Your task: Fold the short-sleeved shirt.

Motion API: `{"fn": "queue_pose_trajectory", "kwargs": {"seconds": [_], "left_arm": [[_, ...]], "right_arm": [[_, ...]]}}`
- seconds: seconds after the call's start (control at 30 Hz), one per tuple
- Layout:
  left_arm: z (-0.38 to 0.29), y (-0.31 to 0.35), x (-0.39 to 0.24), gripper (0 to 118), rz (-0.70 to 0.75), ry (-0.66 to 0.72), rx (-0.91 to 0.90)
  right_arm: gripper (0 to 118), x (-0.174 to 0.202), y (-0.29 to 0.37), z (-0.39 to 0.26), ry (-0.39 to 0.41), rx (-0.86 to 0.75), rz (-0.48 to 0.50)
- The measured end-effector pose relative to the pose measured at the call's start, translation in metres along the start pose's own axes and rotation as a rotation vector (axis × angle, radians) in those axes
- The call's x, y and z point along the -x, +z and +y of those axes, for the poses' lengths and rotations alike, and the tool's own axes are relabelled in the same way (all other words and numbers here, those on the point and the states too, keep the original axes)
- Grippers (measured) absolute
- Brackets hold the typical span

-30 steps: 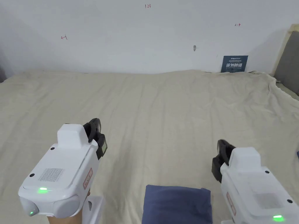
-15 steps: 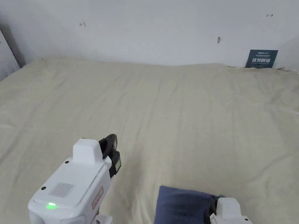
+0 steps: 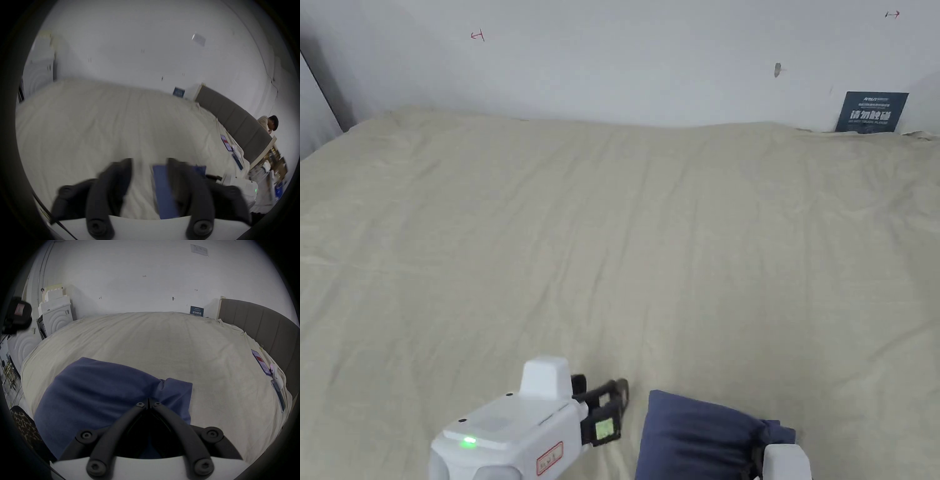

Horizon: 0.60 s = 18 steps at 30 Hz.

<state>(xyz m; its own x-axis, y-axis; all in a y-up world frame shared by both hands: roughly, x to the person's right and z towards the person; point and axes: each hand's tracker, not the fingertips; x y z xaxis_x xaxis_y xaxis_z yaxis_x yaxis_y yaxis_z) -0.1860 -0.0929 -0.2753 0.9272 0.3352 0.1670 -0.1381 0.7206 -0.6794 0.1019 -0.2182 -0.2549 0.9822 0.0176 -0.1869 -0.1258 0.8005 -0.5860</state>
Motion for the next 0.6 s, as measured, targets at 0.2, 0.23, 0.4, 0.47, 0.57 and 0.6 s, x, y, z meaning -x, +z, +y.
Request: {"fn": "queue_pose_trajectory", "kwargs": {"seconds": [0.2,0.23,0.4,0.47,0.57,0.6], "left_arm": [[-0.021,-0.045,0.007,94,-0.071,0.121,0.176],[-0.022,-0.053,0.008,94,-0.069,0.118,0.210],[-0.018,-0.086,0.008,93,-0.130,0.131,0.323],[-0.019,-0.102,0.009,82,-0.158,0.131,0.369],[-0.018,-0.114,0.003,64,-0.190,0.097,0.411],[-0.019,-0.116,0.002,56,-0.210,0.088,0.421]], "right_arm": [[0,-0.001,0.001,0.000,-0.010,0.004,0.002],[0,-0.002,0.001,0.001,-0.014,0.006,0.002],[0,-0.004,0.001,0.002,-0.037,0.015,0.007],[0,-0.004,0.001,0.003,-0.046,0.017,0.009],[0,-0.005,0.002,0.003,-0.056,0.020,0.011],[0,-0.006,0.002,0.003,-0.057,0.021,0.013]]}}
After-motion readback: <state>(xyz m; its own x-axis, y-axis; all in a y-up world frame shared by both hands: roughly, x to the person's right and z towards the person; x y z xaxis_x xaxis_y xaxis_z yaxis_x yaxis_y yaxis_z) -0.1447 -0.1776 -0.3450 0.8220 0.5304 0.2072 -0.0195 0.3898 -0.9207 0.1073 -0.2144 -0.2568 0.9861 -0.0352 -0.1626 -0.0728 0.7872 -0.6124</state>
